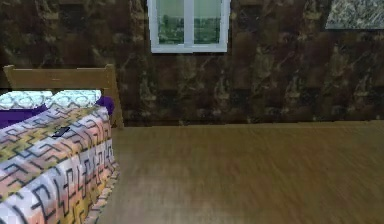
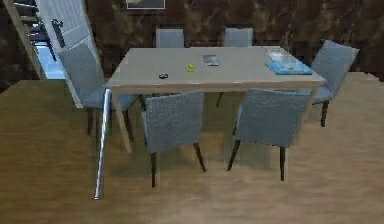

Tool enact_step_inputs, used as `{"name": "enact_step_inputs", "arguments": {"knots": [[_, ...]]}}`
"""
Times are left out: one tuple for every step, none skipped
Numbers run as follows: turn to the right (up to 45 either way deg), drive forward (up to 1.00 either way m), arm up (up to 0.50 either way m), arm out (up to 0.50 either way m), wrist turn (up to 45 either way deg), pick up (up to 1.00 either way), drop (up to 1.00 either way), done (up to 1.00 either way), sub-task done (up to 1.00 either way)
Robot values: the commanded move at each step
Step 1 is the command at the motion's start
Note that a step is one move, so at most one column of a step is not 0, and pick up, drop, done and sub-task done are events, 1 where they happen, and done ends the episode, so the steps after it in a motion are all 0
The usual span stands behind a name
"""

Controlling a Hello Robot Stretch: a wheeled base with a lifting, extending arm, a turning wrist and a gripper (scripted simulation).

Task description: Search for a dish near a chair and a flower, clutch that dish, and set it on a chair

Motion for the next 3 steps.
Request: {"name": "enact_step_inputs", "arguments": {"knots": [[21.0, 0.0, 0.0, 0.0, 0.0, 0.0, 0.0, 0.0, 0.0], [0.0, 0.95, 0.0, 0.0, 0.0, 0.0, 0.0, 0.0, 0.0], [33.0, 0.0, 0.0, 0.0, 0.0, 0.0, 0.0, 0.0, 0.0]]}}
